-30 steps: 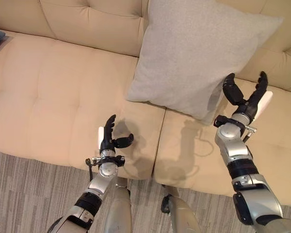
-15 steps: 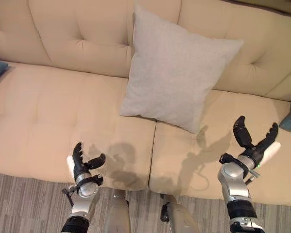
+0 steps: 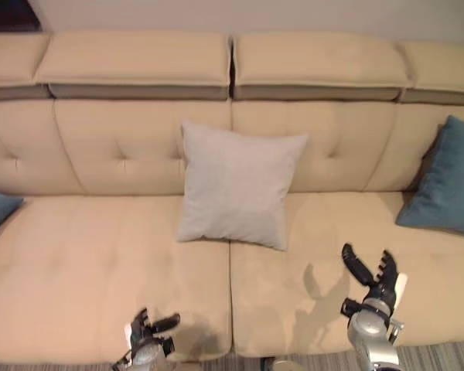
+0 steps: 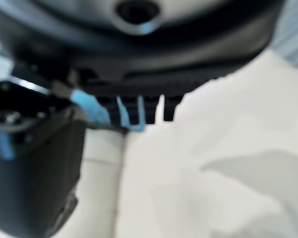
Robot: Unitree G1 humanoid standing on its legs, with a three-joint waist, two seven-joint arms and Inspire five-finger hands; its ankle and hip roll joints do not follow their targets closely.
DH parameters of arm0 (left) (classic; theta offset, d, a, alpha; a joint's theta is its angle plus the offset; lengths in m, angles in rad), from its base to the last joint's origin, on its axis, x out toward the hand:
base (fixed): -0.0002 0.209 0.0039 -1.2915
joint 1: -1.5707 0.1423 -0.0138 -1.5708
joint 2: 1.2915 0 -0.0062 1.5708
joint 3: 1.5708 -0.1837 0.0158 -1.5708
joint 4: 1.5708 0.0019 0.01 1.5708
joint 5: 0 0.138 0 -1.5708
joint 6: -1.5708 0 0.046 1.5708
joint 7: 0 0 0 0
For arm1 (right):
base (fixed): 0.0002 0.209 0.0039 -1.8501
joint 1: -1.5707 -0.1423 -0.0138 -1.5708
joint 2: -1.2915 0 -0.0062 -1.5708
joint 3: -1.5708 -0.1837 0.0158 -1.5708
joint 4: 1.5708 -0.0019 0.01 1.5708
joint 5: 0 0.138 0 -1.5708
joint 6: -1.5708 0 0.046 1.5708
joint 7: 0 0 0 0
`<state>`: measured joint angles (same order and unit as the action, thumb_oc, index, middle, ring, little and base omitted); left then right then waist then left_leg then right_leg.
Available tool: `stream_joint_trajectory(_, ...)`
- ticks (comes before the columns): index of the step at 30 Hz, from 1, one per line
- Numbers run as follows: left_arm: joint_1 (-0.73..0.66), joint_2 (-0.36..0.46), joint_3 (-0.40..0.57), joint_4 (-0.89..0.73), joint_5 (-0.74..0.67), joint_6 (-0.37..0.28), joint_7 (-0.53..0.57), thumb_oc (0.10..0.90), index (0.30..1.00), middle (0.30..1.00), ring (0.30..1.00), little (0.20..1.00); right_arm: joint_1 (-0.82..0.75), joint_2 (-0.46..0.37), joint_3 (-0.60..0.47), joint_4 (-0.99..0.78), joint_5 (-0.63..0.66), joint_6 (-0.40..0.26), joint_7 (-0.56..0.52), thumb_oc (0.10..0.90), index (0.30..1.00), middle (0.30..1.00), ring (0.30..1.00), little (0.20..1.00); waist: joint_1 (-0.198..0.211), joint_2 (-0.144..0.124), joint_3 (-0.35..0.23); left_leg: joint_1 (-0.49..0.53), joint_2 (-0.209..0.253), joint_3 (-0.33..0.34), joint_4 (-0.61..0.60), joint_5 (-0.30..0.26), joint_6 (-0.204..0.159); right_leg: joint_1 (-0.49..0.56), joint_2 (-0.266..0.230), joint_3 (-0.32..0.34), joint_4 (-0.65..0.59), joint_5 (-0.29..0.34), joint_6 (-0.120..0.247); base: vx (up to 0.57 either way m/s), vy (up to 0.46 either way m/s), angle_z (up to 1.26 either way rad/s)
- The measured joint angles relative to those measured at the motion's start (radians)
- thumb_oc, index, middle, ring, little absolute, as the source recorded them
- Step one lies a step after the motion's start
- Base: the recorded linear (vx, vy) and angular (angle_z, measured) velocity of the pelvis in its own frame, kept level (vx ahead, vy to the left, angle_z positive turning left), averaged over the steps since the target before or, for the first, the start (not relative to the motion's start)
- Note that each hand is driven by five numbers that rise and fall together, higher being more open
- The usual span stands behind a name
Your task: Pick up all the scattered cushions and arrange them neatly on the sofa.
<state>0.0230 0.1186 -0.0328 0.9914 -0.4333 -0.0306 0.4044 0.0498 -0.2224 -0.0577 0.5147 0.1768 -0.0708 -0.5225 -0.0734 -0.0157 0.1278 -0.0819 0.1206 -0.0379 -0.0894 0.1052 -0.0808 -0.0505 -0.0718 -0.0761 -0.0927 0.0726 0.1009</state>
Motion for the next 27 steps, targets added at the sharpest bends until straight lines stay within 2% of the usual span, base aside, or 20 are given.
stream_joint_trajectory(3, 0.031, -0.012, -0.001, 0.029, -0.014, 0.013, -0.047, 0.800, 0.900, 0.900, 0.900, 0.900, 0.050, -0.001, 0.025, 0.028, 0.000, 0.014, 0.055, 0.800, 0.900, 0.900, 0.900, 0.900, -0.001, 0.008, -0.009, 0.020, 0.005, 0.000, 0.000, -0.010, 0.016, 0.022, 0.009, 0.000, 0.000, -0.008, -0.008, -0.06, -0.078, 0.01)
stream_joint_trajectory(7, 0.043, -0.011, 0.042, 0.129, -0.018, 0.014, -0.094, 0.800, 0.900, 0.900, 0.900, 0.900, 0.068, -0.012, 0.071, 0.129, -0.057, 0.030, 0.105, 0.800, 0.900, 0.900, 0.900, 0.900, 0.003, 0.030, -0.022, 0.025, 0.023, -0.009, 0.004, -0.001, 0.006, 0.027, 0.034, -0.002, 0.000, -0.009, -0.015, -0.23, -0.011, 0.02)
stream_joint_trajectory(11, 0.000, -0.002, 0.045, 0.209, 0.029, 0.009, -0.138, 0.800, 0.900, 0.900, 0.900, 0.900, 0.004, -0.031, 0.067, 0.324, -0.077, 0.024, 0.107, 0.800, 0.900, 0.900, 0.900, 0.900, 0.009, 0.040, -0.019, -0.017, 0.020, -0.027, 0.054, 0.003, -0.007, 0.000, 0.030, 0.005, 0.001, -0.001, -0.057, -0.23, 0.074, -0.03)
stream_joint_trajectory(12, -0.007, -0.001, 0.044, 0.221, 0.067, 0.008, -0.152, 0.800, 0.900, 0.900, 0.900, 0.900, 0.001, -0.040, 0.067, 0.345, -0.075, 0.022, 0.110, 0.800, 0.900, 0.900, 0.900, 0.900, 0.006, 0.041, -0.015, -0.024, 0.016, -0.029, 0.084, -0.023, -0.031, -0.003, 0.025, 0.013, 0.000, 0.002, -0.062, -0.18, 0.164, -0.21)
stream_joint_trajectory(13, -0.018, 0.003, 0.046, 0.231, 0.081, 0.007, -0.160, 0.800, 0.900, 0.900, 0.900, 0.900, -0.007, -0.042, 0.068, 0.361, -0.075, 0.019, 0.115, 0.800, 0.900, 0.900, 0.900, 0.900, 0.004, 0.028, -0.011, -0.038, -0.009, -0.050, 0.157, -0.082, -0.059, -0.003, 0.003, 0.023, -0.007, 0.018, -0.082, -0.18, 0.207, -0.55)
stream_joint_trajectory(14, -0.044, 0.012, 0.043, 0.258, 0.134, 0.008, -0.163, 0.800, 0.900, 0.900, 0.900, 0.900, -0.014, -0.046, 0.069, 0.374, -0.074, 0.018, 0.128, 0.800, 0.900, 0.900, 0.900, 0.900, 0.004, 0.010, -0.009, -0.046, -0.059, -0.079, 0.310, -0.186, -0.021, -0.010, -0.035, 0.041, 0.001, 0.040, -0.073, -0.19, 0.239, -0.59)
stream_joint_trajectory(15, -0.056, 0.015, 0.038, 0.282, 0.178, 0.007, -0.161, 0.800, 0.900, 0.900, 0.900, 0.900, -0.016, -0.048, 0.068, 0.379, -0.074, 0.014, 0.136, 0.800, 0.900, 0.900, 0.900, 0.900, -0.002, 0.008, -0.008, -0.047, -0.079, -0.079, 0.383, -0.225, -0.018, -0.003, -0.048, 0.058, 0.003, 0.042, -0.058, -0.23, 0.290, -0.49)
stream_joint_trajectory(16, -0.062, 0.008, 0.029, 0.308, 0.235, 0.006, -0.154, 0.800, 0.900, 0.900, 0.900, 0.900, -0.002, -0.064, 0.069, 0.377, -0.072, 0.014, 0.148, 0.800, 0.900, 0.900, 0.900, 0.900, -0.038, 0.035, -0.024, -0.015, -0.079, -0.080, 0.367, -0.253, -0.004, -0.014, -0.054, 0.054, 0.012, 0.036, -0.042, -0.35, 0.419, -0.10)
stream_joint_trajectory(17, -0.073, 0.003, -0.010, 0.310, 0.279, 0.009, -0.151, 0.800, 0.900, 0.900, 0.900, 0.900, 0.012, -0.075, 0.065, 0.384, -0.061, 0.017, 0.153, 0.800, 0.900, 0.900, 0.900, 0.900, -0.056, 0.051, -0.026, -0.021, -0.074, -0.063, 0.349, -0.291, 0.013, -0.026, -0.053, 0.053, 0.018, 0.029, -0.015, -0.27, 0.329, 0.01)
stream_joint_trajectory(18, -0.075, 0.006, -0.040, 0.310, 0.300, 0.008, -0.153, 0.800, 0.900, 0.900, 0.900, 0.900, 0.023, -0.070, 0.061, 0.386, -0.053, 0.018, 0.155, 0.800, 0.900, 0.900, 0.900, 0.900, -0.059, 0.050, -0.033, -0.023, -0.079, -0.052, 0.319, -0.304, 0.034, -0.044, -0.061, 0.049, 0.030, 0.032, -0.017, -0.28, 0.329, 0.13)
stream_joint_trajectory(19, -0.085, 0.013, -0.087, 0.306, 0.334, 0.013, -0.153, 0.800, 0.900, 0.900, 0.900, 0.900, 0.030, -0.049, 0.052, 0.402, -0.042, 0.022, 0.159, 0.800, 0.900, 0.900, 0.900, 0.900, -0.080, 0.024, -0.030, -0.023, -0.111, -0.041, 0.282, -0.281, 0.067, -0.058, -0.093, 0.048, 0.042, 0.027, 0.006, -0.20, 0.252, 0.19)
stream_joint_trajectory(21, -0.097, 0.017, -0.123, 0.299, 0.363, 0.012, -0.154, 0.800, 0.900, 0.900, 0.900, 0.900, 0.042, -0.016, 0.048, 0.422, -0.036, 0.038, 0.170, 0.800, 0.900, 0.900, 0.900, 0.900, -0.094, -0.027, -0.030, -0.016, -0.152, -0.025, 0.247, -0.248, 0.084, -0.080, -0.144, 0.052, 0.055, 0.035, 0.004, -0.32, 0.355, 0.28)
stream_joint_trajectory(22, -0.103, 0.017, -0.124, 0.302, 0.369, 0.015, -0.154, 0.800, 0.900, 0.900, 0.900, 0.900, 0.056, 0.008, 0.047, 0.424, -0.034, 0.040, 0.171, 0.800, 0.900, 0.900, 0.900, 0.900, -0.104, -0.045, -0.030, -0.027, -0.171, -0.029, 0.253, -0.238, 0.088, -0.080, -0.160, 0.048, 0.061, 0.039, 0.021, -0.31, 0.305, 0.26)
stream_joint_trajectory(24, -0.117, 0.032, -0.168, 0.300, 0.410, 0.017, -0.152, 0.800, 0.900, 0.900, 0.900, 0.900, 0.055, 0.056, 0.048, 0.427, -0.016, 0.042, 0.171, 0.800, 0.900, 0.900, 0.900, 0.900, -0.105, -0.067, -0.026, -0.034, -0.193, -0.029, 0.280, -0.240, 0.097, -0.079, -0.183, 0.026, 0.072, 0.054, 0.028, -0.36, 0.290, 0.17)
stream_joint_trajectory(27, -0.126, 0.054, -0.199, 0.306, 0.482, 0.023, -0.152, 0.800, 0.900, 0.900, 0.900, 0.900, -0.003, 0.096, 0.079, 0.462, -0.004, 0.047, 0.180, 0.800, 0.900, 0.900, 0.900, 0.900, -0.099, -0.062, -0.012, -0.027, -0.201, -0.023, 0.290, -0.237, 0.107, -0.084, -0.191, 0.021, 0.097, 0.107, 0.019, -0.37, 0.238, -0.03)
